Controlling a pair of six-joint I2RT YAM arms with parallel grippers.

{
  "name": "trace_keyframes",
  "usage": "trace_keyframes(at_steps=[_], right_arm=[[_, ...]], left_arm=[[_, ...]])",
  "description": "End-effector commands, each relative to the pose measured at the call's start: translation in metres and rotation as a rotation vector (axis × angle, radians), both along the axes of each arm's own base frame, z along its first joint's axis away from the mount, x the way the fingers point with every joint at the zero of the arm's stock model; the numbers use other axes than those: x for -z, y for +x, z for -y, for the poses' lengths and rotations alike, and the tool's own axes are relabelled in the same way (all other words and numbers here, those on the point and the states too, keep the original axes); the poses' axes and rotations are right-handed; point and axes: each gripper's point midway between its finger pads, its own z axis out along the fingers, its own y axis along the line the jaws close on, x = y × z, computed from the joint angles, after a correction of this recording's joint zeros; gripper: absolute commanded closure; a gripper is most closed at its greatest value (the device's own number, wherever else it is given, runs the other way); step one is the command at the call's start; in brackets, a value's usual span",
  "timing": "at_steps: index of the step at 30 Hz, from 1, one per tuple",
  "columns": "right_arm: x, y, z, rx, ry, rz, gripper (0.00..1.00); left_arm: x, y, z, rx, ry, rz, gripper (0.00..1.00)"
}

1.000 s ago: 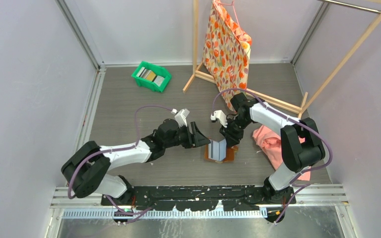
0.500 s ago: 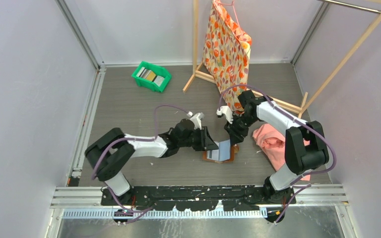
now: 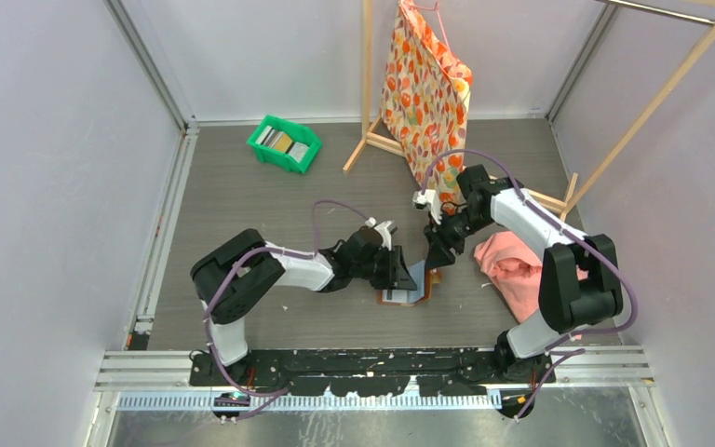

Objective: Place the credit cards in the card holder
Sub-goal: Open the card holder at the center of the board.

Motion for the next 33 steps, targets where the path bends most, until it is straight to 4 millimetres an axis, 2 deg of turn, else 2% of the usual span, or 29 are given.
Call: trace_keyframes(at_steps=[1,5,7,9,13,16,22,24,25,29,33], right_arm=[[-0.015,-0.003,-0.019,-0.005,0.116,-0.079,0.49],[-0.022,-0.003,-0.027,0.009,0.164,-0.103,0.48],[-0.016,-0.001,-0.031,0.035,0.154,-0.125,0.49],[0.001,0.000,-0.031,0.054,0.092,-0.156,0.52],[0.037,0.011,-0.011,0.099,-0.113,-0.217,0.78],[0.059,0.014,0.008,0.113,-0.244,-0.219,0.88],[0.077,0.007,0.019,0.099,-0.325,-0.263,0.92],[0.083,0.003,0.020,0.083,-0.346,-0.280,0.92],[0.085,0.000,0.019,0.075,-0.353,-0.292,0.92],[0.082,-0.008,0.009,0.054,-0.342,-0.310,0.92],[0.076,-0.016,-0.006,0.032,-0.309,-0.332,0.91]], left_arm=[[0.014,-0.002,0.001,0.041,0.070,0.012,0.62],[0.023,-0.004,0.001,0.065,0.133,0.009,0.58],[0.028,-0.004,0.001,0.072,0.159,-0.001,0.58],[0.033,-0.005,0.000,0.073,0.172,-0.011,0.58],[0.032,-0.005,-0.002,0.057,0.166,-0.012,0.58],[0.028,-0.004,-0.004,0.046,0.160,-0.001,0.58],[0.011,-0.002,-0.004,0.035,0.108,0.039,0.58],[-0.001,0.001,-0.006,0.019,0.068,0.065,0.58],[-0.013,0.003,-0.007,0.002,0.034,0.091,0.58],[-0.041,0.003,-0.019,-0.039,-0.010,0.152,0.56],[-0.043,-0.001,-0.036,-0.061,0.022,0.162,0.55]])
